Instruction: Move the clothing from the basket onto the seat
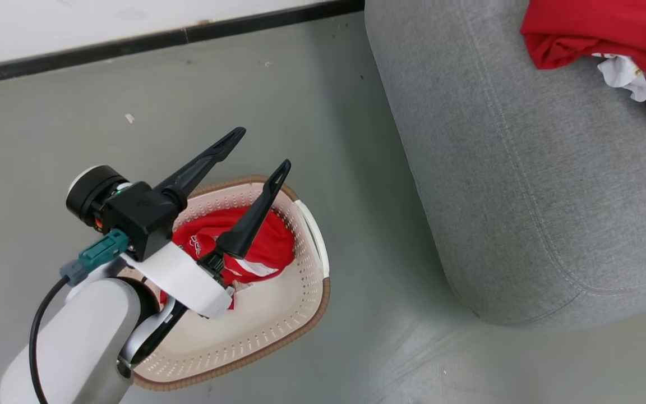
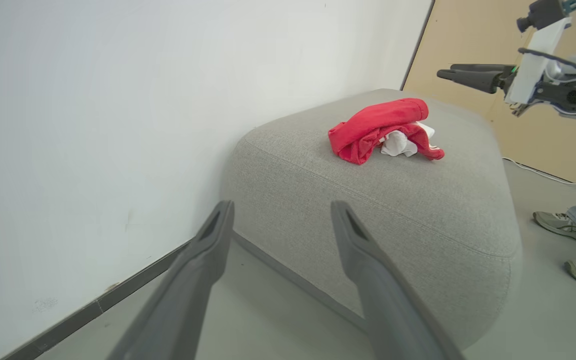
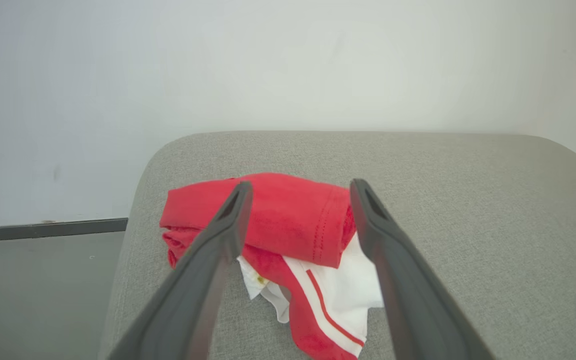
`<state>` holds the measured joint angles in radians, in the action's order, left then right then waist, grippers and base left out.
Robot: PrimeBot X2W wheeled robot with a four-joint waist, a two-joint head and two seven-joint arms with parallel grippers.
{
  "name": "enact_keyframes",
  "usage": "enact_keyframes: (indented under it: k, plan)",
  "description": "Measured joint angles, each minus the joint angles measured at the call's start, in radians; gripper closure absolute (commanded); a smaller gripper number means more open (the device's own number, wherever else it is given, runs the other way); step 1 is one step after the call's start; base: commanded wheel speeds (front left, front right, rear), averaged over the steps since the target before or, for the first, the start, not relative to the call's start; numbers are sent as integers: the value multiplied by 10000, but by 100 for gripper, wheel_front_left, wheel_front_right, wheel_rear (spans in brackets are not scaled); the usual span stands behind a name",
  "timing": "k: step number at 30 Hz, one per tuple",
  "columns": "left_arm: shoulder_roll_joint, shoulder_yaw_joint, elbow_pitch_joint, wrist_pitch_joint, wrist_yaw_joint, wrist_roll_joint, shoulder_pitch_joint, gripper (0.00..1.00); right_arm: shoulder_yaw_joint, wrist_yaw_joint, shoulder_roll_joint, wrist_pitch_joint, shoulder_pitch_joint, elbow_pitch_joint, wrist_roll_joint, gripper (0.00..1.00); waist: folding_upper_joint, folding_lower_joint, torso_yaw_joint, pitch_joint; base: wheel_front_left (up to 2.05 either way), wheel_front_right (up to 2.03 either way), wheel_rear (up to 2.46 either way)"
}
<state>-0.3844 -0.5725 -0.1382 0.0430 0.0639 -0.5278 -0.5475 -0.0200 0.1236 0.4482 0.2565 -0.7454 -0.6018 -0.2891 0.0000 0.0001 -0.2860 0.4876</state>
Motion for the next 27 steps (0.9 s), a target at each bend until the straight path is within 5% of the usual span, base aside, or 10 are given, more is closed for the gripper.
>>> enact_keyframes:
  k: [27]
  plan:
    - [284,821,1034,1058,-675,-548,1211,0,-943,0,79,0,730,2144,-639,0,0,0,592,-2090,0,0,0]
